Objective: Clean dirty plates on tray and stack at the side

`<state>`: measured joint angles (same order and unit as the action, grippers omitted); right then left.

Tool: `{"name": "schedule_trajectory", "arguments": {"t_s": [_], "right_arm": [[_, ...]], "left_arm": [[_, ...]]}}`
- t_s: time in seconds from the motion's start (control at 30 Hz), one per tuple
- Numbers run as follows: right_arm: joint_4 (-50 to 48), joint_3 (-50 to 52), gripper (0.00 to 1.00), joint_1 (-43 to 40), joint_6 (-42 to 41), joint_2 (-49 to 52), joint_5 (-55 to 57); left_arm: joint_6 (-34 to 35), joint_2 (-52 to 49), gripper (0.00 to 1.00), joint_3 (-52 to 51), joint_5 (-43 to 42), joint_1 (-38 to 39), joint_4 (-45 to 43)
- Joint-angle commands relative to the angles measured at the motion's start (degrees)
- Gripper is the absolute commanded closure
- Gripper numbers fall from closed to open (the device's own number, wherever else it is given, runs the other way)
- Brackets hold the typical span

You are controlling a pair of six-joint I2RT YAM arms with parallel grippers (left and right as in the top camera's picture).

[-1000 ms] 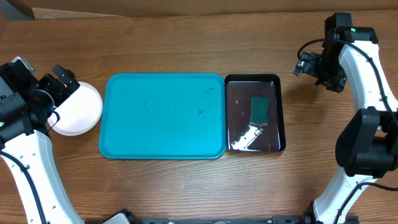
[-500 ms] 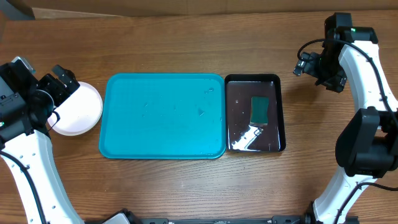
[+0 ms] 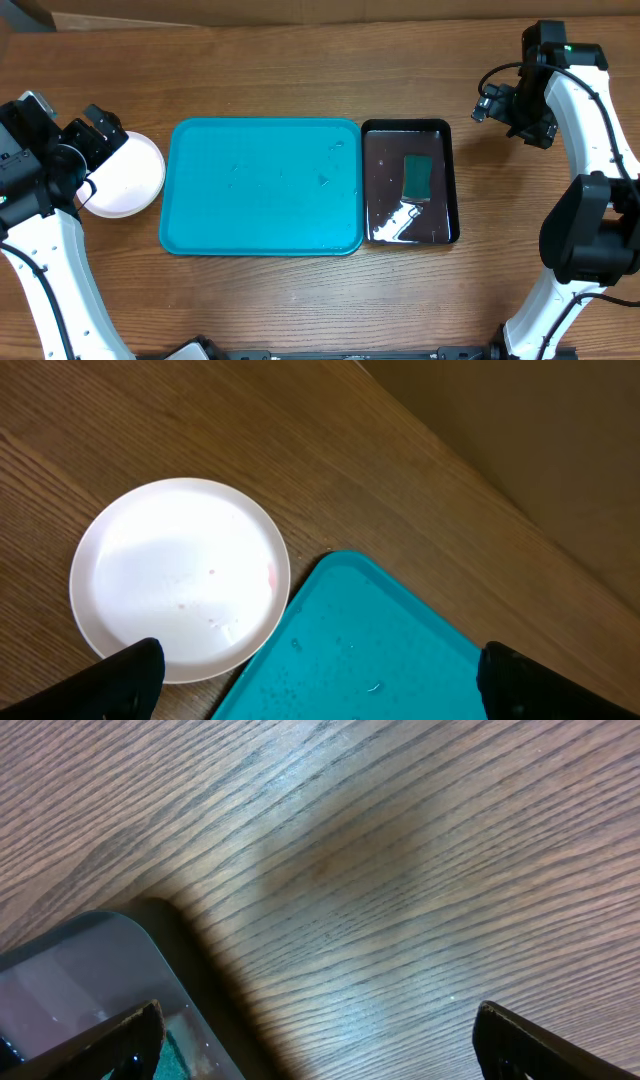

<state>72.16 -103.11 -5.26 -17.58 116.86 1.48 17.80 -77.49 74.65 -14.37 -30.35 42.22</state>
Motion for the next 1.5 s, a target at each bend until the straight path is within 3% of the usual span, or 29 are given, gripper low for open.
{"name": "schedule_trajectory", "arguments": {"t_s": [0.0,0.77,1.07,1.3,1.47], "right_arm": [[-0.11,-0.72,0.00,-0.20,-0.22,-0.48,-0.07],[-3.08,-0.72,0.00,-0.02,-0.24,-3.50,-0.24],[-23.74,-0.72,0.00,4.66,0.33,-23.23,-4.13],[-39.50,0.46,0.00,14.47,14.49,-41.51,-4.11],[-42.77,5.66,0.00,18.23,17.86,-55.01,-4.15]], "left_arm": [[-0.90,-0.50,0.00,0.46,-0.26,0.22,-0.02],[-0.92,-0.50,0.00,0.46,-0.26,0.22,-0.02],[-0.90,-0.50,0.00,0.46,-0.26,0.22,-0.02],[-0.92,-0.50,0.00,0.46,-0.26,0.22,-0.02],[-0.92,-0.50,0.00,0.46,-0.26,0.22,-0.02]]}}
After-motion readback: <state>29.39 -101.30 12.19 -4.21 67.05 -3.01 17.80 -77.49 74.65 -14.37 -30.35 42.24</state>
